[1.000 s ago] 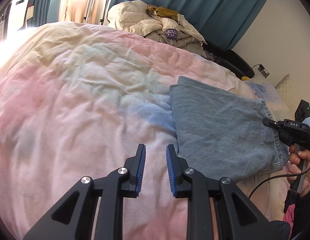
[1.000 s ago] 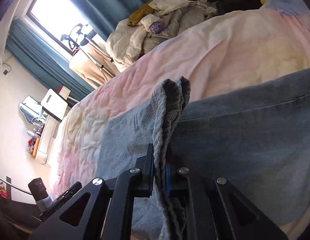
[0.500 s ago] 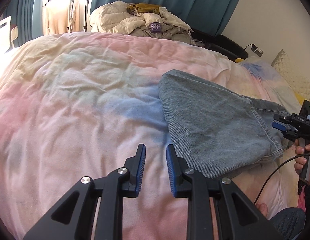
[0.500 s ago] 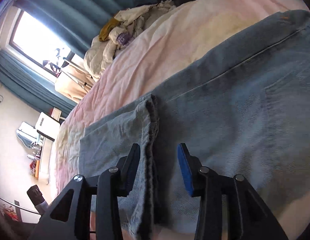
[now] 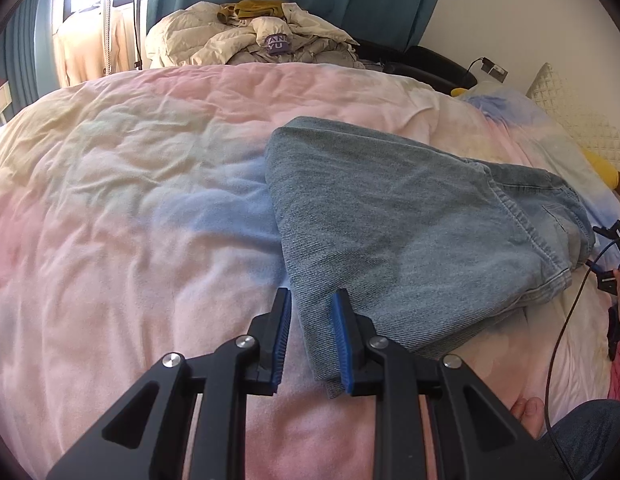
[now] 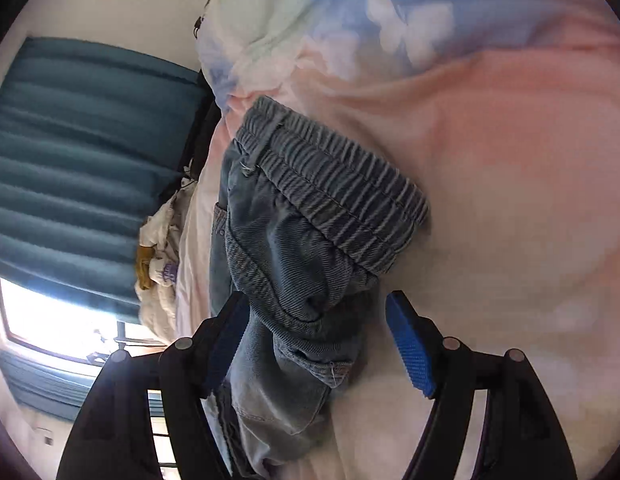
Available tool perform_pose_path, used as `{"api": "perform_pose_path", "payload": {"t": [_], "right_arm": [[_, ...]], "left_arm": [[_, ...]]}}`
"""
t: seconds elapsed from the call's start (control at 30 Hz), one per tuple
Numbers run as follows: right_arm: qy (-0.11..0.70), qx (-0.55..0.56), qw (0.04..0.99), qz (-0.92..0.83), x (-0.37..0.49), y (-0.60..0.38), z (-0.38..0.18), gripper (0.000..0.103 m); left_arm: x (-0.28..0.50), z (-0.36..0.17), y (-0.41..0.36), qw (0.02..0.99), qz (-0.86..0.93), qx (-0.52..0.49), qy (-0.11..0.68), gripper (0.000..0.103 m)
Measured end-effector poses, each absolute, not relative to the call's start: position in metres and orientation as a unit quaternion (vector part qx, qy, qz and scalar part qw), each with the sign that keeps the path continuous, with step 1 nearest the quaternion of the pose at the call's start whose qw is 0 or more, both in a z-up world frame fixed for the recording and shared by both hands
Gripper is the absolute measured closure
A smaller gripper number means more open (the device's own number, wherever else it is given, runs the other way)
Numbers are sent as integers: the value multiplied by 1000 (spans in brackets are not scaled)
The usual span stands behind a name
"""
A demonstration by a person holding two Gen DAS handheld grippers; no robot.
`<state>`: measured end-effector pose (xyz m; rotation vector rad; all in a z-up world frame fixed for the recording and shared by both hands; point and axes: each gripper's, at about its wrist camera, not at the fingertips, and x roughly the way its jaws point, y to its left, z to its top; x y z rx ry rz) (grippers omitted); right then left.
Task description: Fold clothes
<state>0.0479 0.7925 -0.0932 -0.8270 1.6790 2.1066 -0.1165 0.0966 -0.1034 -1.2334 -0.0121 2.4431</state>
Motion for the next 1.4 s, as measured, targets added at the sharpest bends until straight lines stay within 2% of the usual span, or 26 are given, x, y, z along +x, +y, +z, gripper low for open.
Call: {"api": "perform_pose_path", "payload": {"t": [0.1, 0.3, 0.43, 0.5, 0.63, 0.93, 1.33, 1.4], "right_arm": [[611, -280, 146, 726, 30, 795, -111, 31], [602, -280, 191, 723, 2, 810, -125, 31], [530, -289, 216, 767, -8, 796, -92, 59], [493, -293, 228, 787, -13, 789, -75, 65], [390, -291, 234, 842, -28, 743, -29, 70], [132, -267, 197, 934, -67, 582, 68, 72], [-100, -419, 27, 902, -119, 336, -36, 77], [-109, -417, 33, 902, -119, 330, -37, 77]], "left_arm": [[-117, -101, 96, 196, 879, -435, 14, 81], [-122, -101, 93, 190, 876, -444, 3, 81], [-121, -90, 93, 191, 880, -434, 10, 81], [-119, -84, 92, 203, 879, -432, 12, 81], [-110, -72, 89, 204, 885, -419, 20, 81], [-96, -50, 77, 213, 891, -401, 7, 81], [-103, -50, 33, 192, 872, -435, -112, 81], [-103, -46, 29, 191, 875, -430, -117, 81]]}}
